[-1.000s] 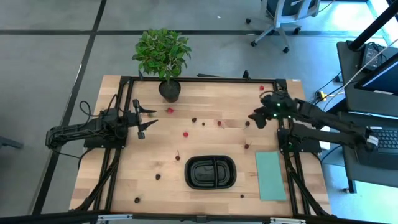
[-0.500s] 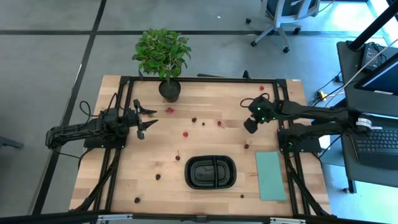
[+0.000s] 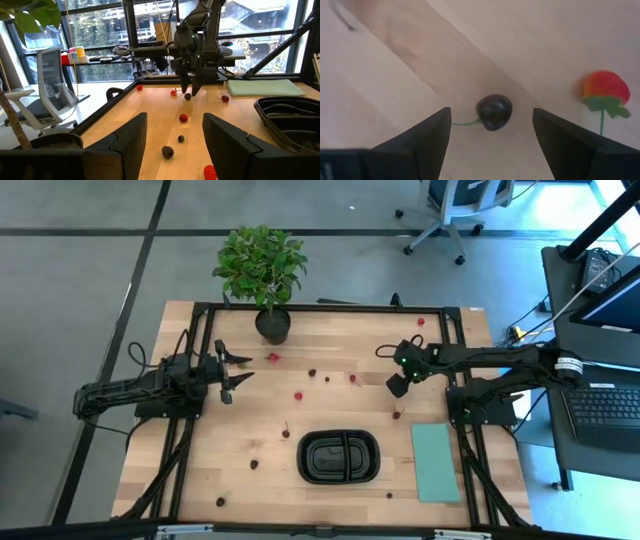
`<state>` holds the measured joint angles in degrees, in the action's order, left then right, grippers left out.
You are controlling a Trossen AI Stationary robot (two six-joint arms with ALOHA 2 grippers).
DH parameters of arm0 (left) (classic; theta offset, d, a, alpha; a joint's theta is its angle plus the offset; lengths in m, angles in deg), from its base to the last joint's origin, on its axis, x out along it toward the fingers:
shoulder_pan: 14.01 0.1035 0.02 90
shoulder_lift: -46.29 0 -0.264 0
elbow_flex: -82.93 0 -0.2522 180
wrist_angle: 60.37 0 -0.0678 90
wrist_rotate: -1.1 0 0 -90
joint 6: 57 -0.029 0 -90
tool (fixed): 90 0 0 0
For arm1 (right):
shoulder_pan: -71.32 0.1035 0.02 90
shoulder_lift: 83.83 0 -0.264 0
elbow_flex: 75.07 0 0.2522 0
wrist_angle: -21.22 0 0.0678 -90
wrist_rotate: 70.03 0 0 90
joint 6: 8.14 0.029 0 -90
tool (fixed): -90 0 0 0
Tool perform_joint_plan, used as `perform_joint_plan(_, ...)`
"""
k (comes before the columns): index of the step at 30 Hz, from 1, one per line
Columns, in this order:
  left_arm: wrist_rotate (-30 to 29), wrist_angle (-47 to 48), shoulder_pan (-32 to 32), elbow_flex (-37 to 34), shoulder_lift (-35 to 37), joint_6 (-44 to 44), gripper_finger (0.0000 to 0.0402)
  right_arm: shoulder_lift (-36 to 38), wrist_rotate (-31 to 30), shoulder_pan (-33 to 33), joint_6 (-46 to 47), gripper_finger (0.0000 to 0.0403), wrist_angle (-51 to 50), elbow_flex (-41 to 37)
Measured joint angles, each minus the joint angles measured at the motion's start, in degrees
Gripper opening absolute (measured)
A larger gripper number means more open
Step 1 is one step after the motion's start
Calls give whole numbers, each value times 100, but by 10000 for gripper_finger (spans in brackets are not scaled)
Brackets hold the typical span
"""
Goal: Pick and placing Produce into tupperware
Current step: Put the top right black cherry into the right side of the black container
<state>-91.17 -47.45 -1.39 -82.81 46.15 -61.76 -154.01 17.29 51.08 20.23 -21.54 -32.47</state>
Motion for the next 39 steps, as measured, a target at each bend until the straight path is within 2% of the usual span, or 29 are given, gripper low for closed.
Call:
perform_joint_plan(10, -2, 4, -2, 0, -1, 14, 186, -509, -215, 183, 120, 281, 183, 0)
perform_joint_plan(26, -2, 6, -2, 0, -1, 14, 186, -541, -373, 197, 130, 278, 229, 2)
perform_joint_plan(30, -2, 6, -2, 0, -1, 14, 186, -541, -398, 195, 118, 258, 234, 0)
perform_joint_plan(39, -2, 9, 0, 0, -1, 16, 186, -548, -421, 191, 121, 182, 267, 0)
